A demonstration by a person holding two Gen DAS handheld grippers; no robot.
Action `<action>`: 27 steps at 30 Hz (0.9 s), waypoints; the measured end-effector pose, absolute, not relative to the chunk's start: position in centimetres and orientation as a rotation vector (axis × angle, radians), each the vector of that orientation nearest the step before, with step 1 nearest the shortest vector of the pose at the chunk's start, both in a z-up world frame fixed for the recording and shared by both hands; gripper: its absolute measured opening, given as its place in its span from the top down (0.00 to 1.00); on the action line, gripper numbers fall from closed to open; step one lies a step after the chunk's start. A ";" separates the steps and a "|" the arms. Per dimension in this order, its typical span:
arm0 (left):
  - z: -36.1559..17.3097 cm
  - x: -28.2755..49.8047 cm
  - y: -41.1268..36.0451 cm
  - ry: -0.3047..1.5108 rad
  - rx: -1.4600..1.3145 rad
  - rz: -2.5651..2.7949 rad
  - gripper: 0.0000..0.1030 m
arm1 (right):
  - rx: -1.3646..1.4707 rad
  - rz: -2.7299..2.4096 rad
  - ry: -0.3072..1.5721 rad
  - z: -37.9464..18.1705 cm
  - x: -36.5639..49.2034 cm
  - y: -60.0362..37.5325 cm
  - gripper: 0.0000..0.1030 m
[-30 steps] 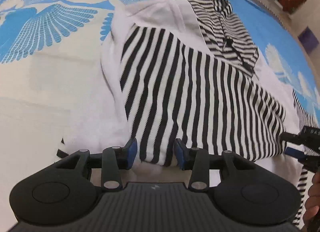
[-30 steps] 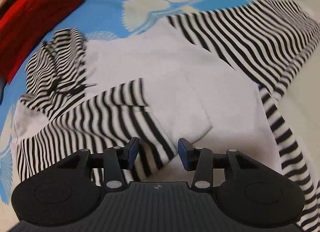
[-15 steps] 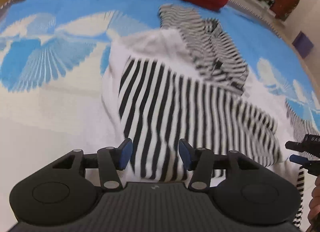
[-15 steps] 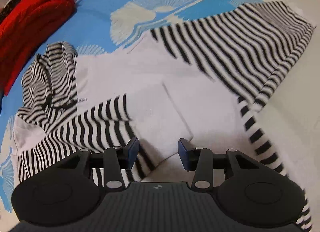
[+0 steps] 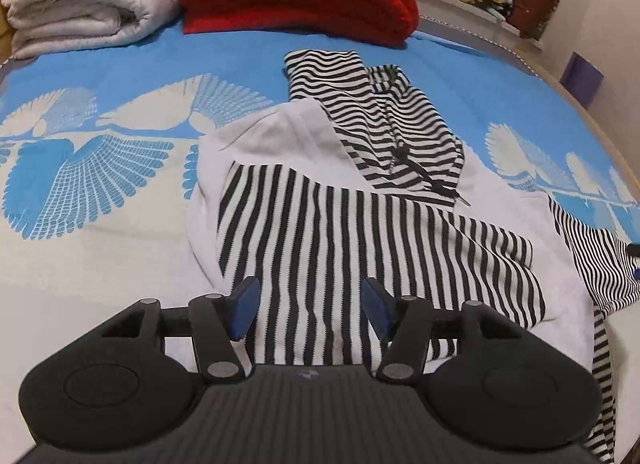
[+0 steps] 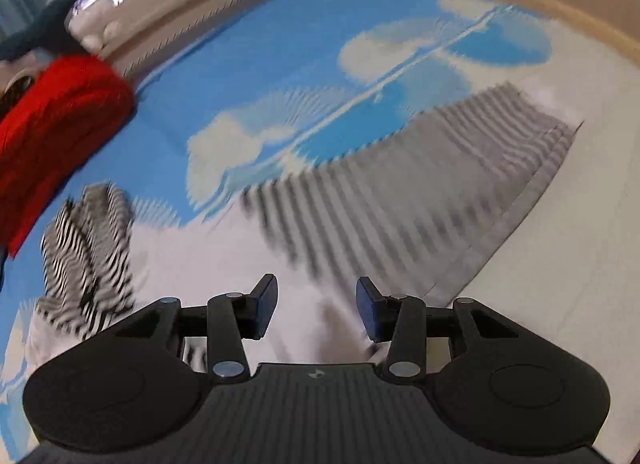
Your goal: Fold small clothes
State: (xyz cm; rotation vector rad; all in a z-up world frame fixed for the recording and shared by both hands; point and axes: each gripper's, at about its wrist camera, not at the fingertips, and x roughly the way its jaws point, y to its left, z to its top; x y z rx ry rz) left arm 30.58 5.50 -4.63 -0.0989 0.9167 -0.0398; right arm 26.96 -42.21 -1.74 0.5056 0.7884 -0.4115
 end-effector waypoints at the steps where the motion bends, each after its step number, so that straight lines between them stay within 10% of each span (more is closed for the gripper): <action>1: -4.6 30.5 5.3 0.916 -0.098 -0.045 0.40 | 0.501 -0.427 0.765 -1.4 26.6 -43.5 0.56; 27: -5.3 30.6 4.5 0.927 -0.090 -0.067 0.40 | 0.789 -0.721 0.615 -10.1 25.3 -63.4 0.60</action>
